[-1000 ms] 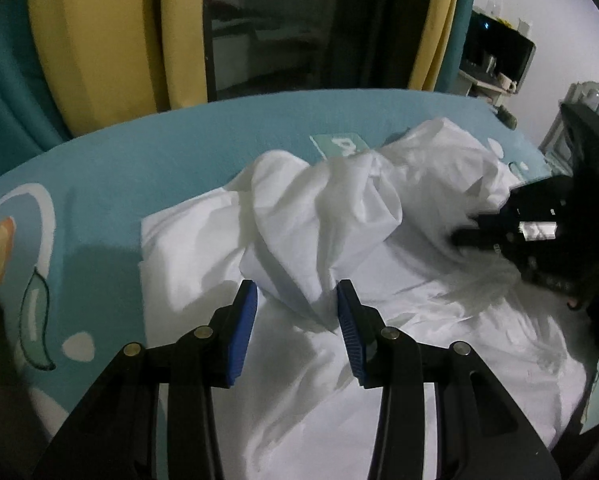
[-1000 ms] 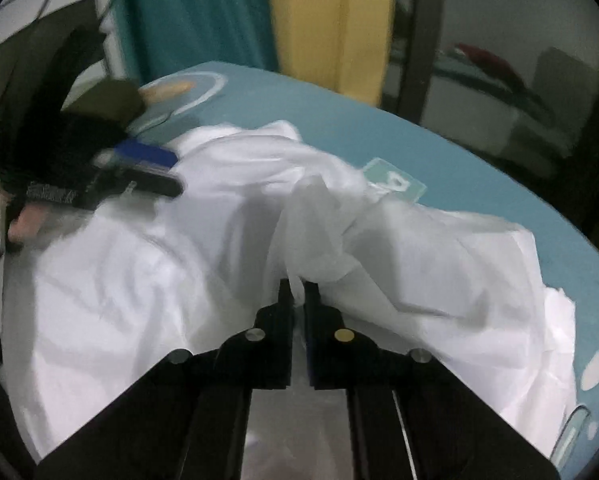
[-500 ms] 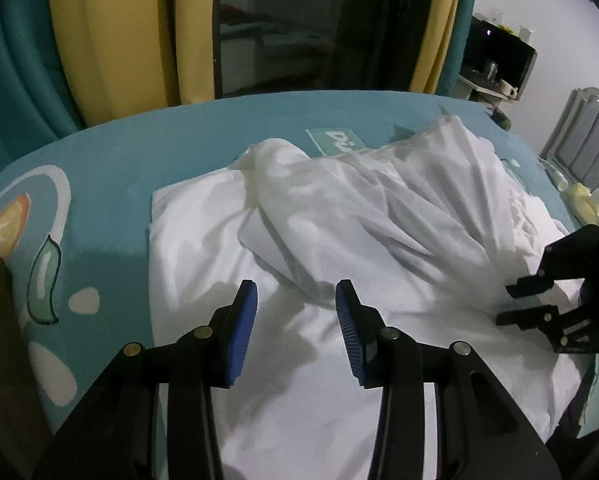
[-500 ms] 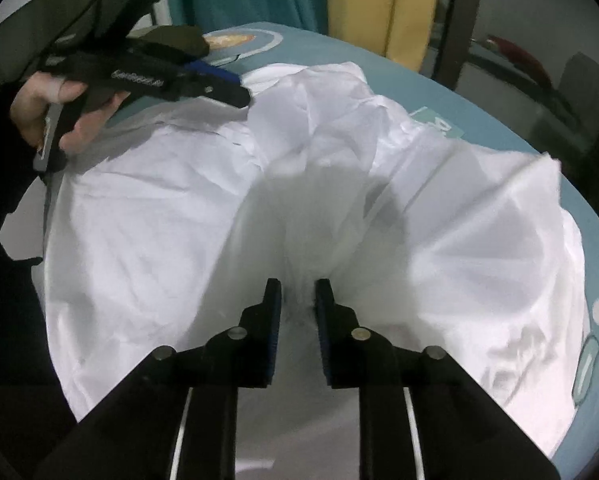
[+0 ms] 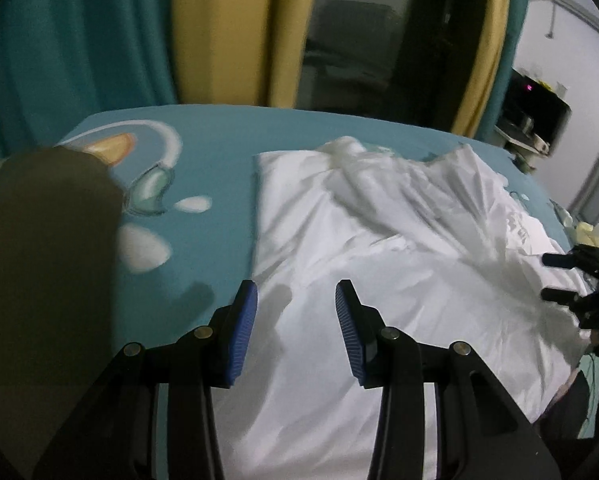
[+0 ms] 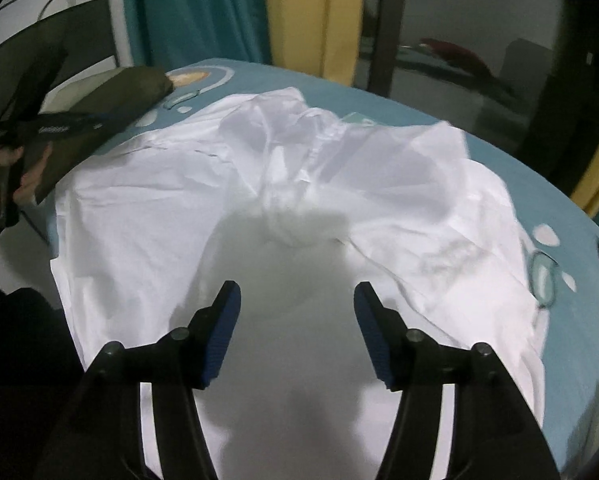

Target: Fold large clothes

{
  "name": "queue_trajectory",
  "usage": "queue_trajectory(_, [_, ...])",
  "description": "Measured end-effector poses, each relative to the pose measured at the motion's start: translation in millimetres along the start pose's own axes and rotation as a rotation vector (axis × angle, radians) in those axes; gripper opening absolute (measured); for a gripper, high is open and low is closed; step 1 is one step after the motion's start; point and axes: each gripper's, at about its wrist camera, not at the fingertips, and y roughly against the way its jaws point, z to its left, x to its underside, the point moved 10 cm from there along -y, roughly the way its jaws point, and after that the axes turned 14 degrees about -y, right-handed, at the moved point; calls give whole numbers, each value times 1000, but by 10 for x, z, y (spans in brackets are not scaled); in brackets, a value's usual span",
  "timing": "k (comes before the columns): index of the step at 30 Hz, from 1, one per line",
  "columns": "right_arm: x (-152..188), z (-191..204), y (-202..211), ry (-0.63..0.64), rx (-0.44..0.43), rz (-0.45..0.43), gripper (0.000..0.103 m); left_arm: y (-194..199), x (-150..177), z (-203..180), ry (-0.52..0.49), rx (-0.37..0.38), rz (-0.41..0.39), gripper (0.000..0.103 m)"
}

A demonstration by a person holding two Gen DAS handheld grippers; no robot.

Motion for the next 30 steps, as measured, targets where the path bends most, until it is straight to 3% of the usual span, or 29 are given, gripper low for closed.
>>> queue_trajectory(6, [107, -332, 250, -76, 100, -69, 60, 310, 463, 314, 10, -163, -24, 43])
queue_trajectory(9, [176, -567, 409, -128, 158, -100, 60, 413, 608, 341, 31, -138, -39, 43])
queue_trajectory(16, [468, -1185, 768, -241, 295, -117, 61, 300, 929, 237, 38, -73, 20, 43])
queue_trajectory(20, [698, -1500, 964, -296, 365, -118, 61, 395, 944, 169, -31, -140, -29, 43])
queue_trajectory(26, [1065, -1834, 1115, -408, 419, -116, 62, 399, 986, 225, 25, -136, -42, 43])
queue_trajectory(30, [1211, -1926, 1118, -462, 386, -118, 62, 338, 1062, 241, 53, -129, -28, 43])
